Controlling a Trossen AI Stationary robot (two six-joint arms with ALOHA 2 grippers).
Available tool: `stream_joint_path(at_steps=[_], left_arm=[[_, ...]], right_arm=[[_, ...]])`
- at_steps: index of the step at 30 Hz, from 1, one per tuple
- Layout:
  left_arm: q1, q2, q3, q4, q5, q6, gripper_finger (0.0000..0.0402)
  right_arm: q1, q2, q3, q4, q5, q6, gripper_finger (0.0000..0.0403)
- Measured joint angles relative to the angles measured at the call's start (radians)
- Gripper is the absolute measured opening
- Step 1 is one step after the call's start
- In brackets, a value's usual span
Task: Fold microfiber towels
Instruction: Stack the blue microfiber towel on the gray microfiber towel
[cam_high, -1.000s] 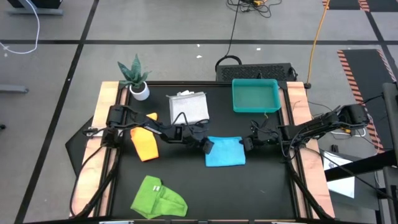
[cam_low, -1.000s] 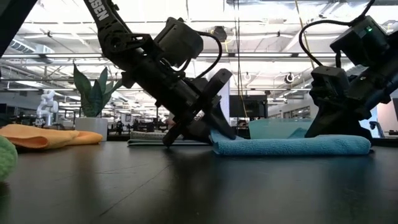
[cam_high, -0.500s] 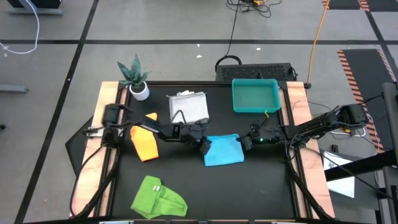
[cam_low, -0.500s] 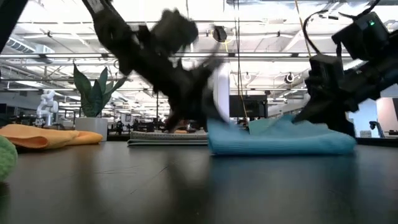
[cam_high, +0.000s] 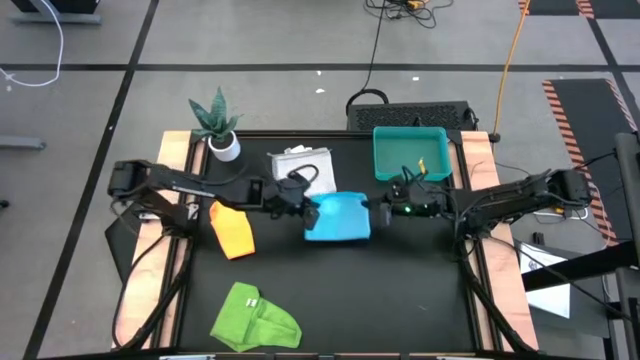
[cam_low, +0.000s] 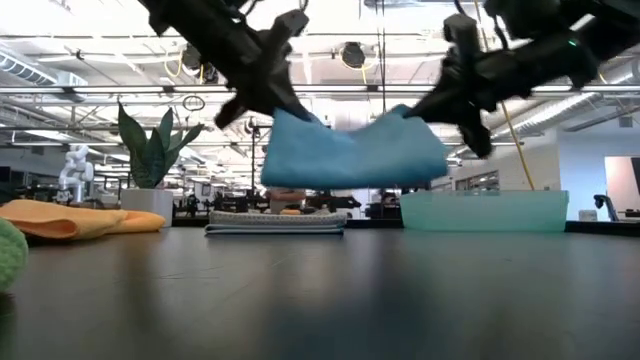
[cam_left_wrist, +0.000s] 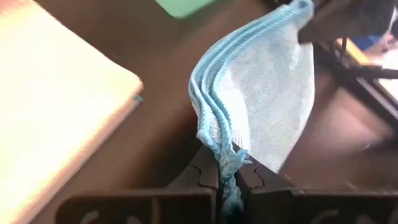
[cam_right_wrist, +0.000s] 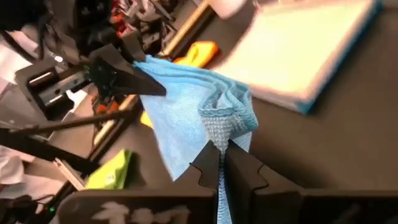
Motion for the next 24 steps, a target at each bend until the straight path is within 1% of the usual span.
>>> stream_joint_path(at_steps=[4,7,10,13,15,17,20,22,24], left_arm=[[0.020,-0.042,0.002,-0.116,-0.019,-0.003,0.0003],[0.042,-0.071,0.001,-0.178,-0.034,0.001,0.0003],[0.078,-0.096,0.002,-0.273,-0.054,0.012,0.0003],[0.131,-0.097,0.003,-0.310,-0.063,0.039,0.0003],[0.182,-0.106,0.001,-0.364,-0.053,0.069,0.0002],[0.228,-0.107,0.001,-0.354,-0.046,0.113,0.0002],[0.294,-0.106,0.002,-0.350,-0.005,0.171,0.0003],[0.347,-0.106,0.002,-0.354,0.009,0.208,0.0003],[0.392,-0.105,0.002,-0.360,0.049,0.241,0.0002]], right_arm=[[-0.050,0.085,0.112,-0.027,-0.032,-0.044,0.0000],[-0.083,0.188,0.203,-0.032,-0.060,-0.060,0.0000],[-0.118,0.297,0.288,-0.035,-0.081,-0.076,0.0000],[-0.166,0.381,0.366,-0.047,-0.106,-0.100,0.0000],[-0.206,0.438,0.423,-0.049,-0.140,-0.105,0.0000],[-0.241,0.489,0.468,-0.073,-0.179,-0.122,0.0000],[-0.283,0.551,0.537,-0.104,-0.209,-0.142,0.0000],[-0.306,0.587,0.581,-0.119,-0.214,-0.151,0.0000],[-0.326,0.616,0.607,-0.141,-0.229,-0.164,0.0000]])
